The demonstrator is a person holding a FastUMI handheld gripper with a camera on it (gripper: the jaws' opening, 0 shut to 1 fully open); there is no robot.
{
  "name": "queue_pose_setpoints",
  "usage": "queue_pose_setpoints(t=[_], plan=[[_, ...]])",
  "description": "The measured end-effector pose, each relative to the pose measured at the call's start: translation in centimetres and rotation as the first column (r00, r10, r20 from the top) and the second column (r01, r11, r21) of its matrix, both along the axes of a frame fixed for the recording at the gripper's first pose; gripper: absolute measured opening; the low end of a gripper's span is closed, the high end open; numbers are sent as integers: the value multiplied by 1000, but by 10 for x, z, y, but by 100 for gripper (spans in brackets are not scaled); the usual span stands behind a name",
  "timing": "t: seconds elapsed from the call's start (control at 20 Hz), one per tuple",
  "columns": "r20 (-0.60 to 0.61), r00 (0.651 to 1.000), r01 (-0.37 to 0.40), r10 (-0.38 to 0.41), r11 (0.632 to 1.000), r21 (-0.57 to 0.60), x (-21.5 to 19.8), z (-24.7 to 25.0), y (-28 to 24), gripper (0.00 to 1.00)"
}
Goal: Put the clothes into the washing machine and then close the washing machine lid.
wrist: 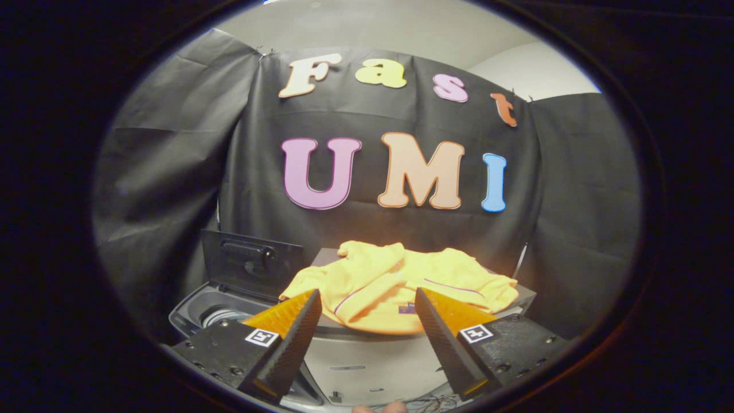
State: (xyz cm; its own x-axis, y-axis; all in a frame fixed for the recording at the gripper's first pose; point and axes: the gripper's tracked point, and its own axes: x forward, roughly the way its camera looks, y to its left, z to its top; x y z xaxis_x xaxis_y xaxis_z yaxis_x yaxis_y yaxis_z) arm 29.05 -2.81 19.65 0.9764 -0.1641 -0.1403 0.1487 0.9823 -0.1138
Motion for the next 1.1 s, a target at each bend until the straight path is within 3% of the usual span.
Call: queue_pose_setpoints(t=[0.2,0.4,0.7,0.9,1.0,1.1], plan=[[-86,996,18,-18,1000,7,36,-4,-6,99],[-206,976,50,-68,995,-87,61,-22,-21,99],[-289,952,91,-97,995,-33,87,-55,-34,98],[-266,961,90,-73,995,51,99,-60,-32,84],[-267,961,96,-75,993,64,99,-61,-31,54],[-267,954,166,-136,981,96,94,-61,-38,24]])
